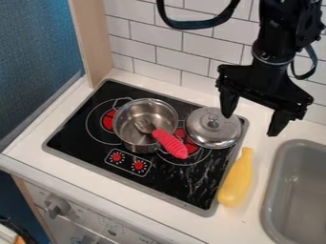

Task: Move the silver to the left of burner

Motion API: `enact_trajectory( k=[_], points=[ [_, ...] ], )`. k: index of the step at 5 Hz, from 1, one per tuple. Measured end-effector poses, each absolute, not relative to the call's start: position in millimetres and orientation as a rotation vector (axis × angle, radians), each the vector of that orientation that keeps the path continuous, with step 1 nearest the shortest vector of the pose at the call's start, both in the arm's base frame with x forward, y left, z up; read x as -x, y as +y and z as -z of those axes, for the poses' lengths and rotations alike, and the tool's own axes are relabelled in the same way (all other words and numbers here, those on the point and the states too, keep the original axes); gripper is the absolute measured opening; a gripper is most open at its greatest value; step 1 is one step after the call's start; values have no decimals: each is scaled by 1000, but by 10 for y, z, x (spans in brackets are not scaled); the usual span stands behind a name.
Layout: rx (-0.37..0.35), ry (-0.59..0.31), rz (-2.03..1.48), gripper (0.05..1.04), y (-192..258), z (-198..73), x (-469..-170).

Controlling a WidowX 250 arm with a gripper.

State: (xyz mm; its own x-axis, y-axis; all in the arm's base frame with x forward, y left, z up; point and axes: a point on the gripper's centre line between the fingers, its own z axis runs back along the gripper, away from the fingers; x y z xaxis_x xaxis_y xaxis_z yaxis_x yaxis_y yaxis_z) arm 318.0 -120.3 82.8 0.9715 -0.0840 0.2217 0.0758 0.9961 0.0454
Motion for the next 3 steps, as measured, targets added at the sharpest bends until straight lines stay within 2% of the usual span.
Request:
enact_trajectory(
  k=[2,3],
  points=[
    [-47,-173,37,1001,-1073,-681,-3232],
    [-91,-168,-42,1001,-825,-725,-3354]
  ],
)
